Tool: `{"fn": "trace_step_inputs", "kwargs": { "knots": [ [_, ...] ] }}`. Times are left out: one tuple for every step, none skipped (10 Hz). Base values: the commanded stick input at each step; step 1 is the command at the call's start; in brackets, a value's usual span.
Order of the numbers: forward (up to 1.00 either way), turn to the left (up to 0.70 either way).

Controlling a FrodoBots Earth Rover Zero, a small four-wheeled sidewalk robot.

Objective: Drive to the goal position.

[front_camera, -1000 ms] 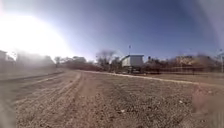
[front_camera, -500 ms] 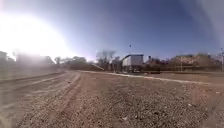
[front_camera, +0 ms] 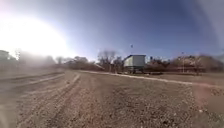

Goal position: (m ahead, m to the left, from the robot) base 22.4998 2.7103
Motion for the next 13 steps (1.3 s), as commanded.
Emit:
{"fn": "trace_step_inputs", "kwargs": {
  "knots": [
    [0.5, 0.0],
    [0.5, 0.0],
    [0.5, 0.0],
    [0.5, 0.0],
    [0.5, 0.0],
    [0.5, 0.0],
    [0.5, 0.0],
    [0.5, 0.0],
    [0.5, 0.0],
    [0.5, 0.0],
    [0.5, 0.0],
    [0.5, 0.0],
    [0.5, 0.0]
  ]
}}
